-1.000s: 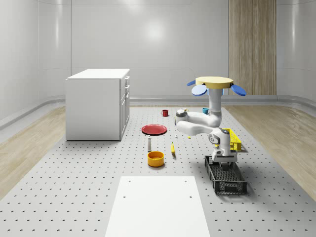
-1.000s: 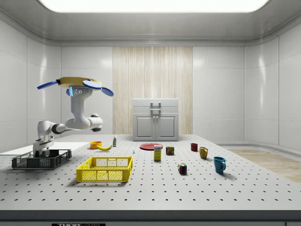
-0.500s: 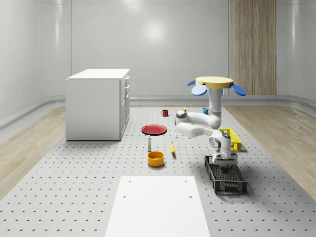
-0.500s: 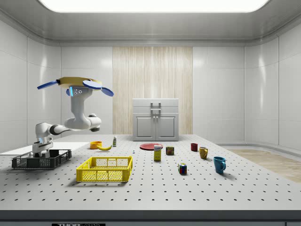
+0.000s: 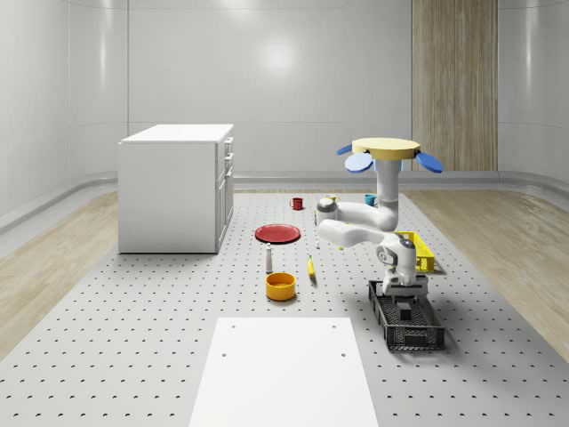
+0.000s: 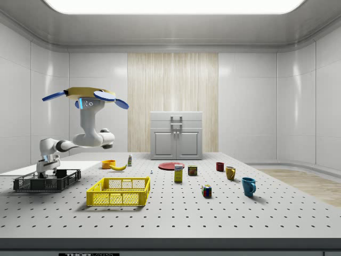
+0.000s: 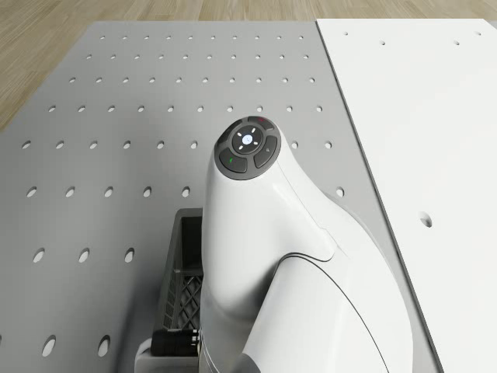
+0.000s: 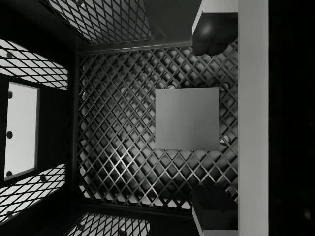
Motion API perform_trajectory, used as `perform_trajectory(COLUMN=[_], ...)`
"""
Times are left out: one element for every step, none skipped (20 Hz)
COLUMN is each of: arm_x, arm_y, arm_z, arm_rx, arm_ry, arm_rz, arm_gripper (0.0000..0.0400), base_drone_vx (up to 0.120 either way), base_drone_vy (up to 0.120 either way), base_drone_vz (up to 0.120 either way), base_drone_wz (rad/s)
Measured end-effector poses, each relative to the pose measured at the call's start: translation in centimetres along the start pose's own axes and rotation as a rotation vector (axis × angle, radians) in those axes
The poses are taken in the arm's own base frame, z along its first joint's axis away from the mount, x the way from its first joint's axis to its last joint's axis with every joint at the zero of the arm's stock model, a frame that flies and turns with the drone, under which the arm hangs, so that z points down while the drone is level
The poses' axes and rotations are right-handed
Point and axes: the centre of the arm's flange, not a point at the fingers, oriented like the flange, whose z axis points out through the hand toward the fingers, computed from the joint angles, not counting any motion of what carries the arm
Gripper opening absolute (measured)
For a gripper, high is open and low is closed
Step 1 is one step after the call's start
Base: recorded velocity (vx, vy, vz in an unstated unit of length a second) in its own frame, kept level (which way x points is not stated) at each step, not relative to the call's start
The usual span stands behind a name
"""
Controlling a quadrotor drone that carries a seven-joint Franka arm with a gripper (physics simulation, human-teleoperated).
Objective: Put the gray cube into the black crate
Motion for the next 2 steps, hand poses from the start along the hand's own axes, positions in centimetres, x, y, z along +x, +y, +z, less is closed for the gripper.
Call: perform_trajectory(arm_x=[-0.01,-0.01], arm_y=[0.01,0.01], arm_z=[-0.08,-0.13], arm_rx=[0.0,0.0], arm_ry=[0.0,0.0], arm_rz=[0.0,0.0], arm_gripper=[0.0394,0.0395], base_drone_vx=[0.0,0.0], base_drone_vy=[0.0,0.0], base_drone_vz=[0.0,0.0], base_drone_wz=[0.0,0.0])
